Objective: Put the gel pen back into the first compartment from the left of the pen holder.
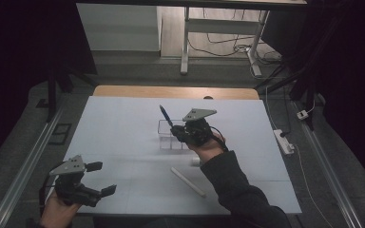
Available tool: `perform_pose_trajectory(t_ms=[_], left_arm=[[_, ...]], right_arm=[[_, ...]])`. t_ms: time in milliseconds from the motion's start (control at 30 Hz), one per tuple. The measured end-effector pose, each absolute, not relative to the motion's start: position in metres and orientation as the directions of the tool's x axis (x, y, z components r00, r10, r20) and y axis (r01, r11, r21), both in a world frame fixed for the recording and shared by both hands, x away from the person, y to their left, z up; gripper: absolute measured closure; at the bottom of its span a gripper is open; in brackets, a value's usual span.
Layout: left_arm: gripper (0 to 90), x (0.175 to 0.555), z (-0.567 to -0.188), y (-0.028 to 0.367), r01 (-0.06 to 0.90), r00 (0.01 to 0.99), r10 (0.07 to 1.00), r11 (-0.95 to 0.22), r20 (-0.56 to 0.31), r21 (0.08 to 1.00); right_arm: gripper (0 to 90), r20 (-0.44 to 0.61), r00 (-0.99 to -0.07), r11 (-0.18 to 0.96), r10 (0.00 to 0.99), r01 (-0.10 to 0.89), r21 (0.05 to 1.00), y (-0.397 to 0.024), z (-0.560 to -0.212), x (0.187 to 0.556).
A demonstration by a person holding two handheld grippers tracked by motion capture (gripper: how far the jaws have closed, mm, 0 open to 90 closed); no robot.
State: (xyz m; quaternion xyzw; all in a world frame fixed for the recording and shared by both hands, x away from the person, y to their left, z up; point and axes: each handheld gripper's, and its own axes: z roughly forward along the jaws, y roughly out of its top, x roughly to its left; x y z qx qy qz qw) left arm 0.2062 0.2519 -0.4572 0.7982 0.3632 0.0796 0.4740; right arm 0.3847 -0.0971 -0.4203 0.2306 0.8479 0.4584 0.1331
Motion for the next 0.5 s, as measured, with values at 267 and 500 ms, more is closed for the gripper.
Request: perform_pose_trajectory(t_ms=[267, 500], left_arm=[[0.0, 0.192, -0.466, 0.264, 0.529, 0.692, 0.685, -0.265, -0.228, 0.806], [0.0, 0.186, -0.467, 0.269, 0.533, 0.677, 0.701, -0.256, -0.225, 0.806]], right_arm=[[79.6, 0.007, -0.838, 0.408, 0.546, 0.273, 0.871, -0.080, -0.419, 0.401], [79.6, 0.034, -0.812, 0.351, 0.582, 0.288, 0.891, -0.067, -0.426, 0.416]])
